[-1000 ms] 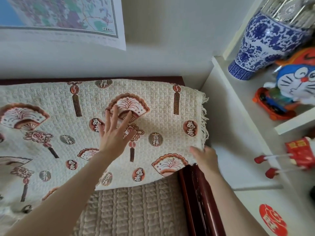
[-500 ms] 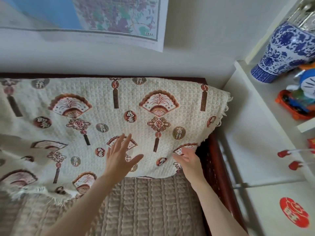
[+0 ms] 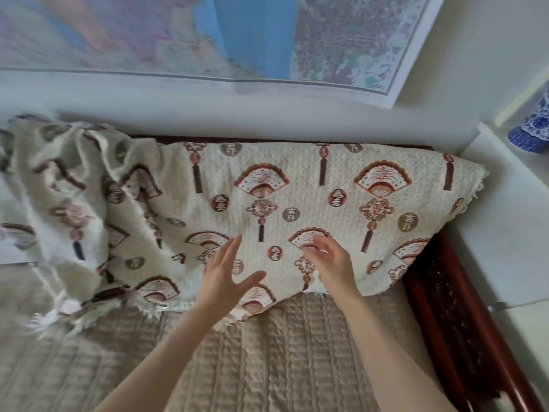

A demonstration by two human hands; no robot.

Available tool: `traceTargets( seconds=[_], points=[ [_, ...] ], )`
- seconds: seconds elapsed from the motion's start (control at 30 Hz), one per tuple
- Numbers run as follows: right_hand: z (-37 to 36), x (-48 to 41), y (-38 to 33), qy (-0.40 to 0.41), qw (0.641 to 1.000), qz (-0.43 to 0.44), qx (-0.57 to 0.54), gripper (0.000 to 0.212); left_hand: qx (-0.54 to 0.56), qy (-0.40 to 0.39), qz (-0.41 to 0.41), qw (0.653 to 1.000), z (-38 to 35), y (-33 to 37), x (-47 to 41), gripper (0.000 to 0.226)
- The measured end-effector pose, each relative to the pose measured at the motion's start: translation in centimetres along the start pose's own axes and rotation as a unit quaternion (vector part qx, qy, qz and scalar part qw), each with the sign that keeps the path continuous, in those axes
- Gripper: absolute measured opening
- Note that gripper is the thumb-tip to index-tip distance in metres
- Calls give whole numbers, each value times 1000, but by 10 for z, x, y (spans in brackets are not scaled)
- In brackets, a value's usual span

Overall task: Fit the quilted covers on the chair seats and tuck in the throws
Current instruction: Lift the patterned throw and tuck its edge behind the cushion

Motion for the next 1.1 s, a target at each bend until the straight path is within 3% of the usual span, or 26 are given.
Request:
traceTargets(
  seconds=[0.3,0.6,0.73,0.9,1.1],
  points=[
    [-111,20,-73,-45,998,43,5,38,17,42,3,999,122,-51,17,95],
    [-197,18,-104,-122,989,85,20,42,55,84,59,993,190,-101,22,102],
    [-239,16,-121,-131,987,87,19,39,66,102,52,991,227,-124,11,94],
    [-311,13,-145,-116,988,98,29,39,109,113,52,986,278,-170,-22,93],
    [-411,12,-168,-68,993,87,41,38,98,66,43,992,347,-234,-67,96]
  ],
)
Point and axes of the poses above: each hand's wrist, its own x-axis away from the middle knuckle, its own z-axis out of the back of the hand, y = z × x, the point moved 2 cm from there along -x, towards the middle knuckle, and after that the axes turned 13 degrees about z, right-handed, at the moved point
